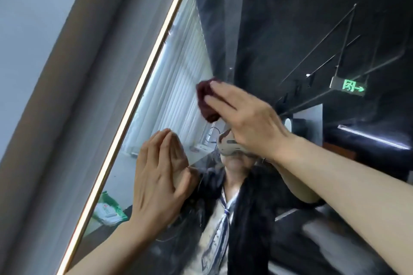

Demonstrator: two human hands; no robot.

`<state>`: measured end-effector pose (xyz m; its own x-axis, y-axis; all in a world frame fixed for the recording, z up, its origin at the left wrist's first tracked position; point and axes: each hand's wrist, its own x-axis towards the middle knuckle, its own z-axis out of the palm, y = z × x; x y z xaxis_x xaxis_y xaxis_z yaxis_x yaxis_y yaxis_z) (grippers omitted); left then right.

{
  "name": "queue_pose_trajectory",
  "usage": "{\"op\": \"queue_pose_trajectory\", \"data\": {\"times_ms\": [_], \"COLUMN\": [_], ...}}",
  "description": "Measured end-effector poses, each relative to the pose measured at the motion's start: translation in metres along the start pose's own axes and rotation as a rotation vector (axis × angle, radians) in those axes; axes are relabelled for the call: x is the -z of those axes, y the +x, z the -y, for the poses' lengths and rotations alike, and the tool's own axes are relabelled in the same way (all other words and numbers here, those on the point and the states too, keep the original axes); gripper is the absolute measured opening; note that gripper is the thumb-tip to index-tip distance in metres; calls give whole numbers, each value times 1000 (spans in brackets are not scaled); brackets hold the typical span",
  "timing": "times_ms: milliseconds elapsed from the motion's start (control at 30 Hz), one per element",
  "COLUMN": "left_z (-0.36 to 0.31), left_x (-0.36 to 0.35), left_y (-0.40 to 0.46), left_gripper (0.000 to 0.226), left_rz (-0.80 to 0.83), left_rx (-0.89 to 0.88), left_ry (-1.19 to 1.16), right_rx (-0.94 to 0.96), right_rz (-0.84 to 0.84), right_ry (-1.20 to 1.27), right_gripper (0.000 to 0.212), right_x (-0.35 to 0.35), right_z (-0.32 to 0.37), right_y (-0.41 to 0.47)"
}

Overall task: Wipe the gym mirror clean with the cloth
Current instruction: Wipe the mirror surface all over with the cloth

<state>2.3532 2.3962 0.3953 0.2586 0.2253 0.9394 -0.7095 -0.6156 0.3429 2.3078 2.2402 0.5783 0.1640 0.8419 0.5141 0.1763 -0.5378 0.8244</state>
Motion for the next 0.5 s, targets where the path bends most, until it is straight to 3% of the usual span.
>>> {"op": "queue_pose_trajectory", "data": {"times_ms": [67, 133, 200, 300, 367, 433, 500], "left_z": [-6, -18, -30, -37, -39, -41, -45], "left_x": [1, -1, -4, -7, -9, -11, -14], "left_y": [-1, -6, -16, -38, -54, -66, -70], "left_gripper": [76, 77, 79, 87, 95, 98, 99], "left_rz": [32, 61, 90, 124, 182, 226, 240], "left_rx": [-8, -15, -12, -12, -59, -107, -101], "left_ry": [7, -14, -32, -42, -15, 15, 47], "right_rx": [-334, -469, -347, -19, 144, 107, -147], "right_rz": [-173, -253, -195, 54, 149, 117, -31], "right_ry": [-91, -101, -65, 52, 92, 30, -85], "right_gripper": [41, 38, 43, 44, 41, 39, 44], "right_x": [17, 18, 5, 1, 10, 18, 26], "right_z": [-32, -30, 7, 79, 88, 59, 19], "right_y": [11, 6, -27, -102, -131, -129, -109]}}
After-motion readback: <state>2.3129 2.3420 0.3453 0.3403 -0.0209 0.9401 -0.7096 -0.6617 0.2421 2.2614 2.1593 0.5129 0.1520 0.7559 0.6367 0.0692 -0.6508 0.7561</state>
